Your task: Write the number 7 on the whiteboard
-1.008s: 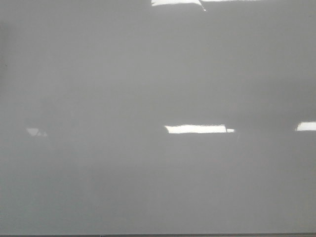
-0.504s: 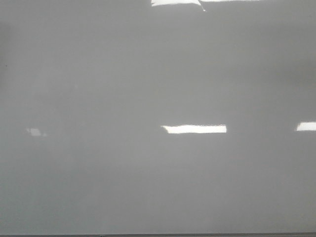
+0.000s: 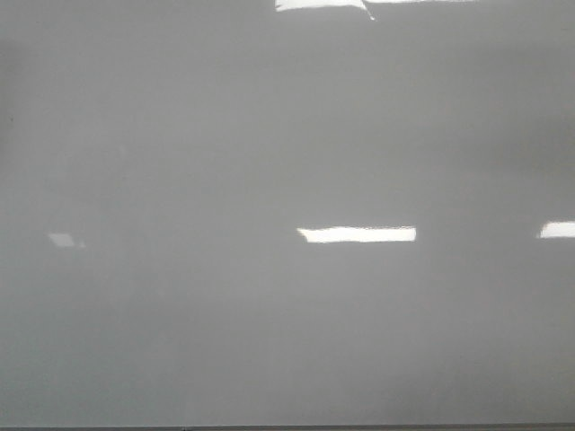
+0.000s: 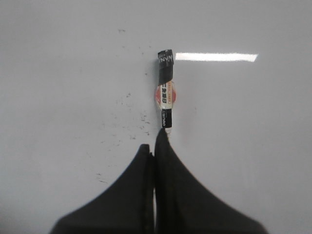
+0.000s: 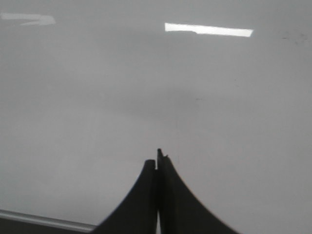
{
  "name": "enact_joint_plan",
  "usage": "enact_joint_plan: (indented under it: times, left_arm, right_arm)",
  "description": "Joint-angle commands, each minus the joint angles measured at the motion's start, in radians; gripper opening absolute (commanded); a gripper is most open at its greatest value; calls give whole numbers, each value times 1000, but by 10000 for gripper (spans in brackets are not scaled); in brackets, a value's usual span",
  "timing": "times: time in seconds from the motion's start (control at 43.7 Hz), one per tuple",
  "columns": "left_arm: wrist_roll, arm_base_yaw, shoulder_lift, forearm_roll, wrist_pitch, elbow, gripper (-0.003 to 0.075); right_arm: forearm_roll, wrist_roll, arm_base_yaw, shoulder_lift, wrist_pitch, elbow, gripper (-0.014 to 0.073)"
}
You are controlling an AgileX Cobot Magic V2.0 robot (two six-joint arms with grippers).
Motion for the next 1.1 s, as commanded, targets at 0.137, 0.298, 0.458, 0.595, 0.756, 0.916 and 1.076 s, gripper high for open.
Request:
enact_joint_plan:
  times: [0.137,0.298,0.458,0.595,0.756,0.916,1.076]
  left_arm:
    - [37,-80,60,-14,-30,-26,47]
    - [38,-115,117,-14,-23,-26,328]
    - [30,-116,208,-14,-44,-26,509]
    - [19,-116,306,-14,-96,-26,510]
    - [-32,-116,448,-14,-183,-44,510]
    - [-34,-101,599,-21,-221,-114,510]
    - [-34,-66,737,-24,-235,-191,510]
  right_arm:
    - [6,-20,40,33,-43,-35,267]
    - [6,-19,40,57,-41,-35,605]
    - [7,-19,40,82,-44,-35,662]
    - [7,-19,40,85,-44,-35,662]
    - [7,-19,40,85,-45,-35,662]
    - [7,-19,40,85,-45,-35,662]
    - [7,-19,40,85,-45,-35,662]
